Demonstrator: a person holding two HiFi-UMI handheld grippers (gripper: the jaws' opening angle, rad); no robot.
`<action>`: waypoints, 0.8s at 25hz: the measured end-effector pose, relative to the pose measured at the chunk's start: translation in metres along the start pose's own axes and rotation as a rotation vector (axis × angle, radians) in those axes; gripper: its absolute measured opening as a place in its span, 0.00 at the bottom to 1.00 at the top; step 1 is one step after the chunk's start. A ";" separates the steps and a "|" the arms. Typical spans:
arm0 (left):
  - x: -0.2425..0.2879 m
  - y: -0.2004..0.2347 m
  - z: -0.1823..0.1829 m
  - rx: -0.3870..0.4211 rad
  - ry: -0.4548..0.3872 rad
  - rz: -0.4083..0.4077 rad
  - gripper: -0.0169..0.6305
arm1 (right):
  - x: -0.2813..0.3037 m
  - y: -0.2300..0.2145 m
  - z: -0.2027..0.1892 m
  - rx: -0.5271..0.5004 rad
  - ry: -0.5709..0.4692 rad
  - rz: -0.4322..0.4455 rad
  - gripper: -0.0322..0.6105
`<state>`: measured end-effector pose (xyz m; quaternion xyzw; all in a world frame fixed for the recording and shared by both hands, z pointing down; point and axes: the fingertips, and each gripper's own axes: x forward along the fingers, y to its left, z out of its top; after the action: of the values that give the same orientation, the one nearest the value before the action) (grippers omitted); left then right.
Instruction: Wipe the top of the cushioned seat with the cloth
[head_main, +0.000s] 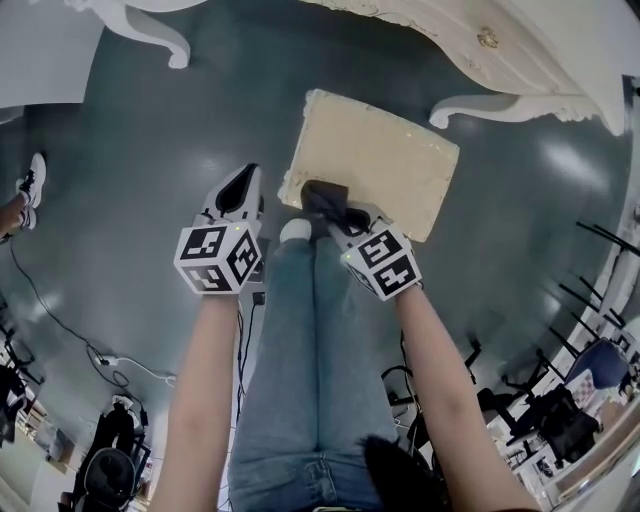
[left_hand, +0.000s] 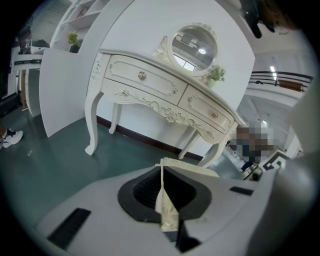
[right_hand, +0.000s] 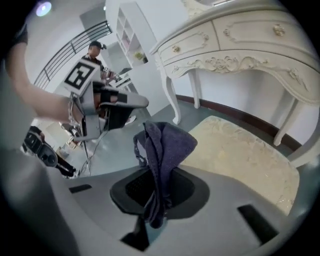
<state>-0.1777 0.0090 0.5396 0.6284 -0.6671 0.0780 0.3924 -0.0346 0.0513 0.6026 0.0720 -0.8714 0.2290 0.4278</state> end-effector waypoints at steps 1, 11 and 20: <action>0.000 0.002 0.000 -0.005 0.001 0.004 0.05 | -0.004 -0.005 0.008 0.040 -0.036 -0.005 0.12; 0.005 0.019 0.008 -0.030 0.005 0.029 0.05 | -0.026 -0.072 0.084 0.336 -0.312 -0.094 0.12; 0.006 0.035 0.012 -0.054 -0.003 0.062 0.05 | -0.013 -0.143 0.123 0.333 -0.309 -0.174 0.12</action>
<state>-0.2140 0.0041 0.5492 0.5968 -0.6886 0.0710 0.4058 -0.0680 -0.1328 0.5753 0.2508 -0.8672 0.3181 0.2898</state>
